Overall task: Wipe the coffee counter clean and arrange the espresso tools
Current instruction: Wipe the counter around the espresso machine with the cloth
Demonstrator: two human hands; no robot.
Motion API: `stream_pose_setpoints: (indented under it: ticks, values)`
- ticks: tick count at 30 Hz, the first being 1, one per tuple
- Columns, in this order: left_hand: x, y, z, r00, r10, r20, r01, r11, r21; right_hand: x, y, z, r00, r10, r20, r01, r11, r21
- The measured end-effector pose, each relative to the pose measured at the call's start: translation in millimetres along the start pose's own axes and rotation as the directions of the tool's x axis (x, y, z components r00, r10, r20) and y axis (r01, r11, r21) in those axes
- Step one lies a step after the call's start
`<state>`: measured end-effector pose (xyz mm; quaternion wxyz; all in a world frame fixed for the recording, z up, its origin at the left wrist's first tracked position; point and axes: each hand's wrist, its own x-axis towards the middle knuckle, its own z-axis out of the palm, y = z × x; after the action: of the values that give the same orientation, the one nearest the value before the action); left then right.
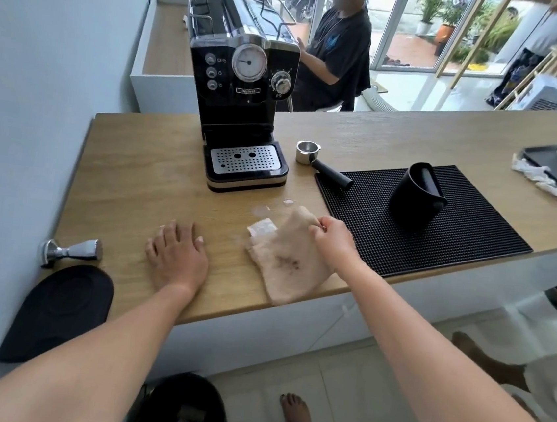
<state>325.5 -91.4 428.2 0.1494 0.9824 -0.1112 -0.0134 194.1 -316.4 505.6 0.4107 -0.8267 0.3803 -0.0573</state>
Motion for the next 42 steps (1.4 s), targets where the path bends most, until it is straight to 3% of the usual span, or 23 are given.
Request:
stream_pose_setpoints:
  ticks: [4,7,10,14,23,28,35,38,42]
  values:
    - [0.4,0.0,0.7,1.000,0.002,-0.004,-0.002,1.000,-0.002,5.7,31.7,5.6,0.982,-0.096,-0.165,0.026,0.923,-0.385]
    - [0.8,0.2,1.2,1.000,0.006,-0.004,-0.006,1.000,0.012,2.8,31.6,17.4,0.939,-0.207,-0.276,0.025,0.840,-0.542]
    - [1.5,-0.1,1.5,1.000,0.012,-0.001,-0.012,1.000,0.014,-6.9,24.3,34.9,0.934,-0.305,-0.186,0.141,0.793,-0.593]
    - [1.4,-2.0,1.1,1.000,0.020,0.011,-0.020,1.000,0.013,-15.8,39.5,61.5,0.986,-0.162,0.041,0.150,0.755,-0.638]
    - [11.0,-36.6,-9.1,0.975,0.207,0.082,-0.215,0.972,0.098,18.1,30.8,74.2,0.999,-0.043,-0.016,0.022,0.754,-0.656]
    - [13.6,-42.0,-3.4,0.991,0.114,0.064,-0.120,0.989,0.091,54.2,12.4,80.5,0.998,-0.038,-0.052,-0.003,0.772,-0.636]
    - [17.0,-42.7,-0.5,0.991,0.121,0.065,-0.128,0.985,0.115,72.1,-4.6,95.4,0.997,-0.010,-0.073,-0.039,0.766,-0.642]
    - [18.4,-42.7,1.1,0.991,0.117,0.068,-0.124,0.986,0.112,69.4,-14.1,102.4,0.999,-0.034,-0.033,0.005,0.782,-0.623]
    - [18.2,-41.1,0.0,0.993,0.097,0.065,-0.102,0.992,0.080,56.2,-33.6,127.5,0.982,-0.145,0.116,0.186,0.747,-0.639]
